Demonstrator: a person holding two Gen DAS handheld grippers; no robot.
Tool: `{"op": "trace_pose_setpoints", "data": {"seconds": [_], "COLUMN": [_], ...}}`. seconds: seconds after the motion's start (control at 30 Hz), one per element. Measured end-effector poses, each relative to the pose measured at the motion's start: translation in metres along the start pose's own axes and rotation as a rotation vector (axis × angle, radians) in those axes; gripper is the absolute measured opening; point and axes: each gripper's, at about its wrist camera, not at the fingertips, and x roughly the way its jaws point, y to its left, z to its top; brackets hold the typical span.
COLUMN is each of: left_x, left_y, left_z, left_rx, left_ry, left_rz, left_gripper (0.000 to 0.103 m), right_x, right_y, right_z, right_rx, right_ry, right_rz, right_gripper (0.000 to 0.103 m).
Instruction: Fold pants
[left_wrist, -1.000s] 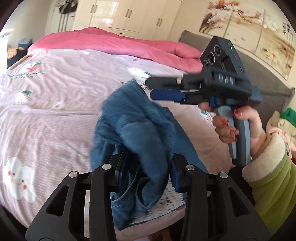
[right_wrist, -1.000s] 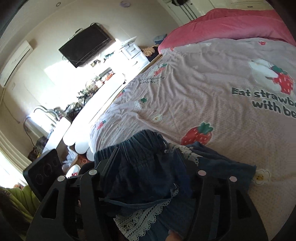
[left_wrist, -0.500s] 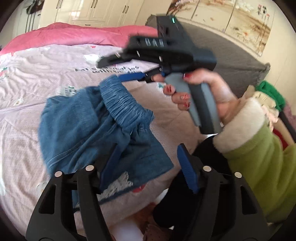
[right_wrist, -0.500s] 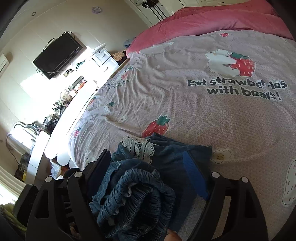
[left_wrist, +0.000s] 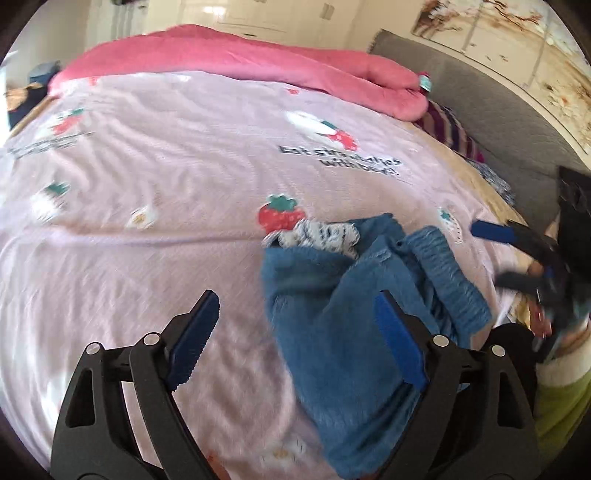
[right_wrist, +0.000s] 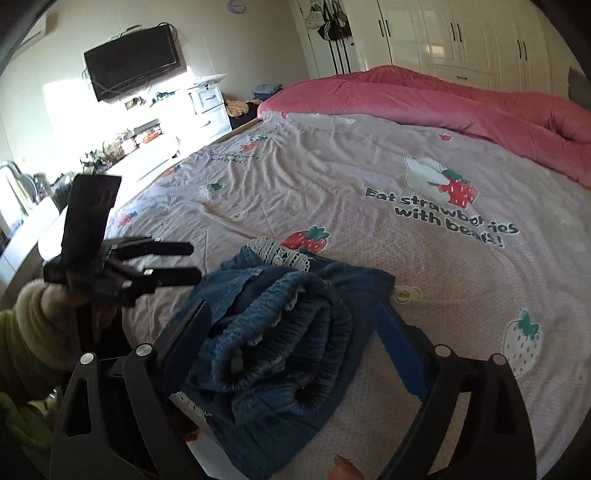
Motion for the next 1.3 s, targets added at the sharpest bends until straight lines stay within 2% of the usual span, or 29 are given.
{"op": "trace_pose_setpoints", "data": {"seconds": [0.2,0.23,0.3,0.33,0.4,0.47,0.53,0.63,0.67,0.73,0.8,0.9,1.07,1.17,1.23,1.27,1.3], "left_x": [0.029,0.034,0.039,0.043,0.050,0.055,0.057,0.056,0.056,0.059,0.061,0.062,0.063,0.063,0.064,0.063,0.060], "left_y": [-0.004,-0.007,-0.007,-0.010,-0.012,-0.009,-0.005,-0.005,-0.005,-0.004,-0.002,-0.001,-0.004,-0.002,0.002,0.005,0.007], "left_z": [0.012,0.014,0.016,0.017,0.017,0.016,0.015,0.013,0.013,0.013,0.012,0.012,0.013,0.012,0.013,0.013,0.013], "left_rx": [0.034,0.043,0.063,0.074,0.106,0.104,0.091,0.103,0.106,0.100,0.098,0.094,0.097,0.087,0.061,0.045,0.028], "left_ry": [0.074,0.082,0.088,0.092,0.094,0.091,0.087,0.073,0.068,0.067,0.068,0.067,0.062,0.058,0.055,0.052,0.045], "left_rz": [-0.020,-0.013,-0.011,-0.016,0.004,-0.001,-0.011,-0.006,-0.003,-0.006,-0.010,-0.013,-0.011,-0.014,-0.034,-0.048,-0.064], "left_gripper": [0.050,0.040,0.030,0.025,0.025,0.025,0.025,0.025,0.025,0.025,0.026,0.028,0.029,0.033,0.033,0.033,0.033], "right_x": [-0.015,-0.013,-0.007,-0.001,0.016,0.032,0.046,0.065,0.071,0.077,0.068,0.041,0.047,0.053,0.049,0.046,0.043], "right_y": [0.056,0.068,0.087,0.099,0.113,0.120,0.123,0.125,0.124,0.125,0.129,0.131,0.116,0.122,0.124,0.122,0.120], "right_z": [-0.016,-0.018,-0.021,-0.023,-0.027,-0.030,-0.029,-0.029,-0.029,-0.031,-0.038,-0.059,-0.091,-0.096,-0.090,-0.086,-0.083], "right_rx": [-0.216,-0.268,-0.370,-0.436,-0.541,-0.614,-0.659,-0.726,-0.738,-0.728,-0.734,-0.762,-0.679,-0.688,-0.637,-0.593,-0.572], "right_ry": [0.007,0.015,0.035,0.050,0.097,0.135,0.168,0.196,0.211,0.257,0.278,0.280,0.333,0.355,0.338,0.343,0.340], "right_rz": [-0.045,-0.053,-0.060,-0.057,-0.042,-0.070,-0.091,-0.117,-0.110,-0.040,0.027,0.077,0.043,-0.011,0.033,0.060,0.070], "right_gripper": [0.089,0.087,0.079,0.070,0.061,0.051,0.044,0.041,0.036,0.003,0.003,0.003,0.003,0.004,0.014,0.027,0.032]}}
